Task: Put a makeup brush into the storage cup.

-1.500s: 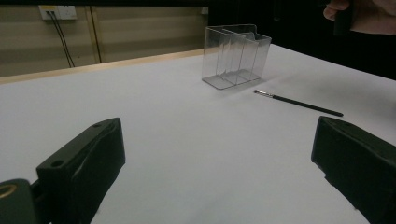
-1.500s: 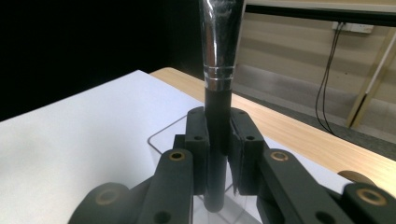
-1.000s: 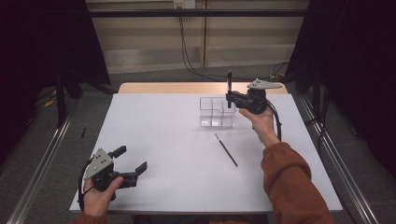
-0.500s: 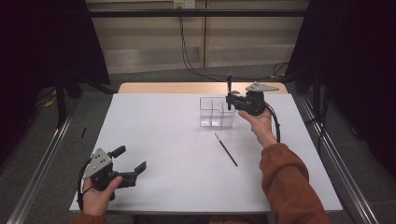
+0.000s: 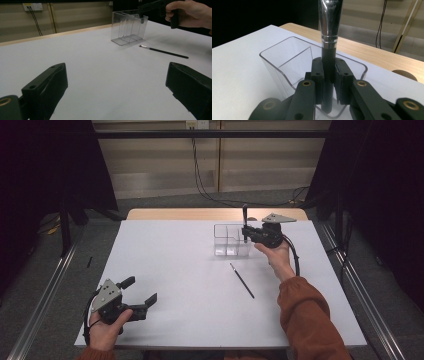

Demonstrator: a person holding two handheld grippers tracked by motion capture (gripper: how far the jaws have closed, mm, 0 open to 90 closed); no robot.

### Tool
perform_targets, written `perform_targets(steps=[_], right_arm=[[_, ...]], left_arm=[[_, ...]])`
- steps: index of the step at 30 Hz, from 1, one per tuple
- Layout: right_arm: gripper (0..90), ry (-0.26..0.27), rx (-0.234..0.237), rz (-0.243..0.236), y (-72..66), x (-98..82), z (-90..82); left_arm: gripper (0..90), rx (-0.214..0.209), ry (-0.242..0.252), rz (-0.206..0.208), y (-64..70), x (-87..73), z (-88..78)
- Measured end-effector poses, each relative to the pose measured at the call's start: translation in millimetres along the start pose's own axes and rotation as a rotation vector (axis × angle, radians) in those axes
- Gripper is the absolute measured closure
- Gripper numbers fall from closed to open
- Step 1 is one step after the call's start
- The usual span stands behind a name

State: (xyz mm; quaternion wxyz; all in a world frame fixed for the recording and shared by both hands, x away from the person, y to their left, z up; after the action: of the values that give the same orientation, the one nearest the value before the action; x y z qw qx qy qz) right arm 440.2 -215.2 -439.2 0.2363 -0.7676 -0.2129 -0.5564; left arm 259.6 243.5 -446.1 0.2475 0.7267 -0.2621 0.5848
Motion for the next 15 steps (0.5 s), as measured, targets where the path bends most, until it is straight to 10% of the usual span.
perform_targets(steps=[15], right_arm=[[79.6, -0.030, -0.011, 0.025, 2.0, -12.0, 3.3]], left_arm=[[4.5, -0.001, 0.005, -0.003, -0.4, 0.4, -0.2]])
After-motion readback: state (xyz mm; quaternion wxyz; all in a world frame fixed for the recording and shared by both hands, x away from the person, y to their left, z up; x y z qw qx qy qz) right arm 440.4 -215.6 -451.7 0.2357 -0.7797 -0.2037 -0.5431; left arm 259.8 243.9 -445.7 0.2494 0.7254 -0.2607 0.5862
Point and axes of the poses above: each handheld gripper's, and its own axes: z roughly forward along the jaws, x roughly out of its top, y roughly to its right, the point moved 1 cm from there along z, roughly forward along the jaws, and after that the axes turned 6 degrees about y, right-handed, at the moved point
